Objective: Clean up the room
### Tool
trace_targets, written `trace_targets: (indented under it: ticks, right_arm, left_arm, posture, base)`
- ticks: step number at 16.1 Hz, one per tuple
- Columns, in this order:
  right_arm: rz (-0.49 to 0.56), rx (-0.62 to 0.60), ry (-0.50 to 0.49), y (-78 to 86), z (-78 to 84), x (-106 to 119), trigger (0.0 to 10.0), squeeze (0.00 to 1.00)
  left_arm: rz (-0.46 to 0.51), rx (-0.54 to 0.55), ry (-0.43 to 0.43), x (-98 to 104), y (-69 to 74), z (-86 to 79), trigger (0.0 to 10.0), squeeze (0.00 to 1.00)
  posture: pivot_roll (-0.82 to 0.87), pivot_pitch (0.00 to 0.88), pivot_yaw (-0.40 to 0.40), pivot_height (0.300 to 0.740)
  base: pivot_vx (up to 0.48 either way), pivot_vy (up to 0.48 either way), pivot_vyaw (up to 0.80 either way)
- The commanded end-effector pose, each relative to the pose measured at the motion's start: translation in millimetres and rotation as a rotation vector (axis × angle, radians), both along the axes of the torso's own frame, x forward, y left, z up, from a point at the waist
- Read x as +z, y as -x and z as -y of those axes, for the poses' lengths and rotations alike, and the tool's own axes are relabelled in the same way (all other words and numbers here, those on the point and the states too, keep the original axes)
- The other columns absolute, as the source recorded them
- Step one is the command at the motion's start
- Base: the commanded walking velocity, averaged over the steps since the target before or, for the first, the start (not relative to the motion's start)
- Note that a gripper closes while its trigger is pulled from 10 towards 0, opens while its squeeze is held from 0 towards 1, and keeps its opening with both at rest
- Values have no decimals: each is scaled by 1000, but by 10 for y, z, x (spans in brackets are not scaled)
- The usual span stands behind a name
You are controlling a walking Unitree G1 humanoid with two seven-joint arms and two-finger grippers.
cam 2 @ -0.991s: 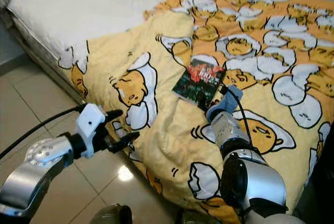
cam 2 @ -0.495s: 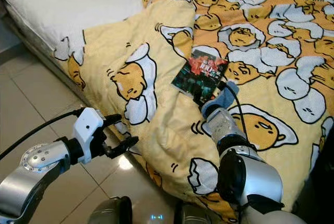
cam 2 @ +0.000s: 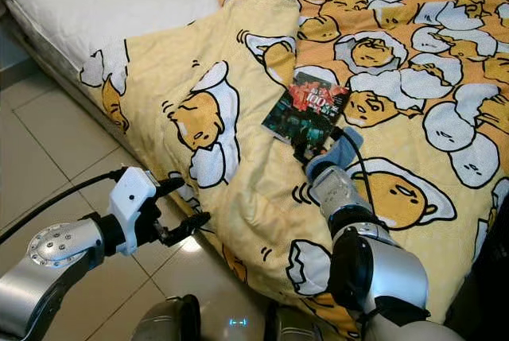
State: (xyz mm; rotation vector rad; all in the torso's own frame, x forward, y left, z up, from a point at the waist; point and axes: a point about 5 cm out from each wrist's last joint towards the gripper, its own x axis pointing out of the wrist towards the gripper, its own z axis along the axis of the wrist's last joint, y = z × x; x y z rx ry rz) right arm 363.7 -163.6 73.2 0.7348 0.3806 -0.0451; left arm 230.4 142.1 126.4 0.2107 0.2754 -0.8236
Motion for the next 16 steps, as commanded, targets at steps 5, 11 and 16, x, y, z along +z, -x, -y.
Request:
trace_targets:
  ticks: [5,11,16]
  right_arm:
    - [60,-65,-240,-54,-60,93,6000,0]
    - [81,-145,-320,-61,50,117,0,0]
    - [84,-112,-308,-60,13,115,0,0]
  left_arm:
    - [-13,-21,8,-2,28,52,10000,820]
    - [-10,-18,16,-11,28,76,10000,820]
    - [-6,-20,19,-10,11,93,10000,820]
  posture:
    - [163,224,-12,740]
    - [154,228,-13,740]
    - [150,221,-14,740]
  base:
    - [0,0,0]
    - [0,0,0]
    - [0,0,0]
